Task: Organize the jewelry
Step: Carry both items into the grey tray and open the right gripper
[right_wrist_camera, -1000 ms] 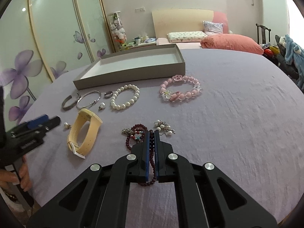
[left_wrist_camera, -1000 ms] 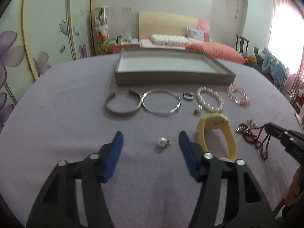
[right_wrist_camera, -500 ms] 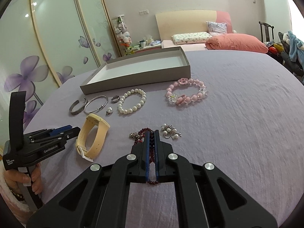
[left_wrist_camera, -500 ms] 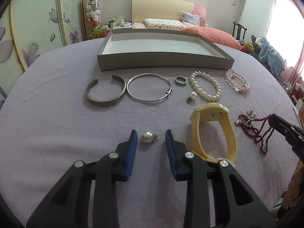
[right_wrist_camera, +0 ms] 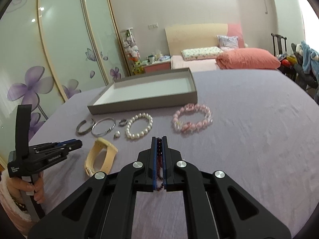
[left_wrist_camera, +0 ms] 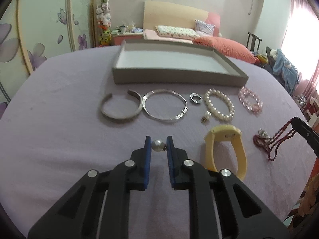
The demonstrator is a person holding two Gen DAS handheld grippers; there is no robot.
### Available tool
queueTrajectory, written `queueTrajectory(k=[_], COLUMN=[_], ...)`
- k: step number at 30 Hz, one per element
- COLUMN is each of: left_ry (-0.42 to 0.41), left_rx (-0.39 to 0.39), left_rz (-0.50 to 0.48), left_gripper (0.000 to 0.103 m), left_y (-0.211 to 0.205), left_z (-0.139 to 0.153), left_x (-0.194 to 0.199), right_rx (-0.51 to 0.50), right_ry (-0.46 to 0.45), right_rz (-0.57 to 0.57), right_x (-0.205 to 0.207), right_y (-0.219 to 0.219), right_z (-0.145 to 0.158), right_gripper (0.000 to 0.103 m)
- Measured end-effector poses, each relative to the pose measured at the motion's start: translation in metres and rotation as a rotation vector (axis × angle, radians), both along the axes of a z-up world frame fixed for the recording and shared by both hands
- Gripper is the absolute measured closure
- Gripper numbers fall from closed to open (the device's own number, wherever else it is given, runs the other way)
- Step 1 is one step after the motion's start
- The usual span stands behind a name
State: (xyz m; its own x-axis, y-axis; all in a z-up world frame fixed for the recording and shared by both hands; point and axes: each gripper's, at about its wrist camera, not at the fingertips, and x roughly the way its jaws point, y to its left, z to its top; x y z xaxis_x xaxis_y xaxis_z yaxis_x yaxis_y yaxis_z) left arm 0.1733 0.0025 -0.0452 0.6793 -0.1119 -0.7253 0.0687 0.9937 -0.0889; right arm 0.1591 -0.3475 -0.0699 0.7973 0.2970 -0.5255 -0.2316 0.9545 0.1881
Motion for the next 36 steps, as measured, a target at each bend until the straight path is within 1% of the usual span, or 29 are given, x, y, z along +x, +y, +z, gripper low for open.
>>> queueTrajectory(k=[3,10,13,20,23,28,31,36], left_ry=[-0.036,-0.131,-0.164,-0.243,-0.276,-0.312,-0.324,-0.34], left_rx=[-0.007,0.01,0.016,0.025,0.026,0.021,0.007,-0.004], left_rz=[0.011,0.037,0.042,0.032,0.033,0.035,0.034,0.037], left_gripper=[0.087,0.087,0.087,0.087,0.087,0.087,0.087,0.087], left_y=[0.007,0.02,0.021,0.015,0.013,0.01,0.012,0.01], left_z=[0.012,0.044,0.055,0.08,0.091,0.102,0.105,0.103], left_x=[-0.002,0.0,0.003,0.009,0.017,0.039,0.055,0.086], right_rx=[-0.002,-0.007,-0.004,-0.043,-0.034,-0.031,-0.047,-0.048], right_ry=[-0.032,-0.098,-0.138,-0.255,-0.272,-0.263,-0.27,-0.268], right_rz=[-0.006,-0.006,0.0,-0.009,-0.026,-0.027,-0.019,-0.007], right_x=[0.004,0.014,0.018,0.033,0.047,0.075,0.093,0.12], right_y=[-0.004,-0.009,-0.01,-0.004,-0.005,-0.003,0.002,0.011], right_z=[0.011,0.036,0.051,0.086,0.092,0.093,0.095,0.09], right_gripper=[0.098,0.098,0.098,0.098,0.098,0.098,0.098,0.098])
